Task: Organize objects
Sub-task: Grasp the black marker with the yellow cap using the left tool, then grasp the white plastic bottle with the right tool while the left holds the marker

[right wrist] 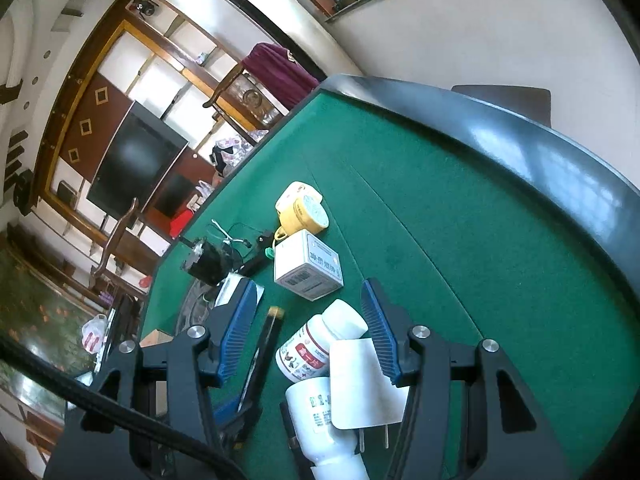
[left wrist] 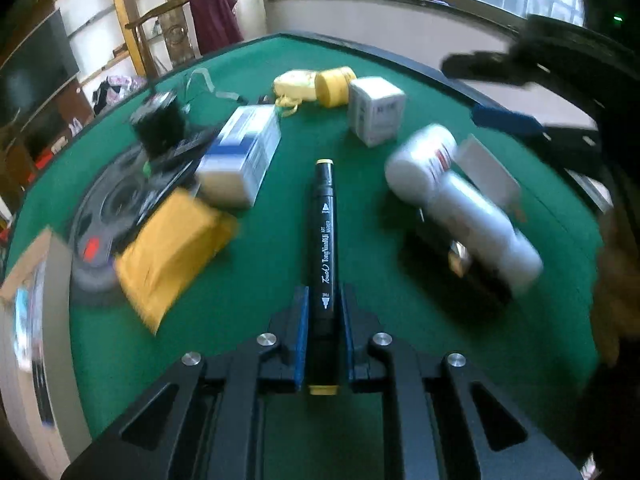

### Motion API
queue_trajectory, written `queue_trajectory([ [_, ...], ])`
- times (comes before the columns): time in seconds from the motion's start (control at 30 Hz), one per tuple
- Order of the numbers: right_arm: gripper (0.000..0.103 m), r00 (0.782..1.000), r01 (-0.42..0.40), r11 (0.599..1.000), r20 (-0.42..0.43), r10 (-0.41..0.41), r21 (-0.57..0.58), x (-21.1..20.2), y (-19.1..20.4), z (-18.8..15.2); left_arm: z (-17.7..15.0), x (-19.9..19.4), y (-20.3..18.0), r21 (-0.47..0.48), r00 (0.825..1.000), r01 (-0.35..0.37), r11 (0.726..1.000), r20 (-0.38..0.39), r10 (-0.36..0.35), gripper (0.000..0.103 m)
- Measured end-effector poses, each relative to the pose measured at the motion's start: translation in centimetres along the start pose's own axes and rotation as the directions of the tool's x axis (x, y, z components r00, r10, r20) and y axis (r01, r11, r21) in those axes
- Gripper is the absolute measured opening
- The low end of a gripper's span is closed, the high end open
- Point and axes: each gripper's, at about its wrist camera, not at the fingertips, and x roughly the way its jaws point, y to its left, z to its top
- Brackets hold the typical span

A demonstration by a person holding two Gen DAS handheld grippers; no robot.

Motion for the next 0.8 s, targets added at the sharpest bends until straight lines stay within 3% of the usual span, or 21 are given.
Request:
queue_trajectory([
  [0.13,0.053,1.000,0.000,1.000,0.001,0.000,0.011,0.0,-0.2,0.0,-1.7,-1.2,0.6,-0.047,1.000,0.027,0.999,-0.007,-0.028,0.014],
  [0.2,0.053,1.000,0.001,1.000,-0.006,-0.001,0.008,0.2,-0.1,0.0,-1.2,-0.9,0.5,-0.058,1.000,0.017,0.998,-0.004,-0.017,0.020],
  [0.27,0.053,1.000,0.015,1.000,-0.007,-0.015,-0.007,0.3,0.1,-0.2,-0.5,-0.5,-0.3,-0.061,1.000,0.011,0.998,0.013,-0.010,0.034],
  [0.3,0.053,1.000,0.020,1.000,-0.005,-0.020,-0.011,0.3,0.1,-0.2,-0.4,-0.4,-0.5,-0.060,1.000,0.006,0.998,0.024,-0.004,0.034],
  [0.33,0.053,1.000,0.026,1.000,0.000,-0.026,-0.017,0.2,0.1,-0.3,-0.2,-0.2,-0.7,-0.056,0.999,-0.003,0.998,0.035,0.005,0.034],
  [0.4,0.053,0.999,0.039,0.999,0.008,-0.039,-0.027,0.1,0.1,-0.3,-0.2,-0.3,-0.5,-0.071,0.999,0.015,0.997,0.042,-0.012,0.012],
  [0.6,0.053,0.997,0.071,0.996,0.008,-0.071,-0.059,0.4,0.4,-0.5,-3.1,-4.4,2.4,-0.180,0.989,0.092,0.979,0.131,-0.068,0.011],
  [0.8,0.053,0.996,0.091,0.991,0.022,-0.089,-0.101,0.3,1.1,-0.9,-7.6,-10.7,7.1,-0.323,0.955,0.189,0.927,0.279,-0.097,0.012],
])
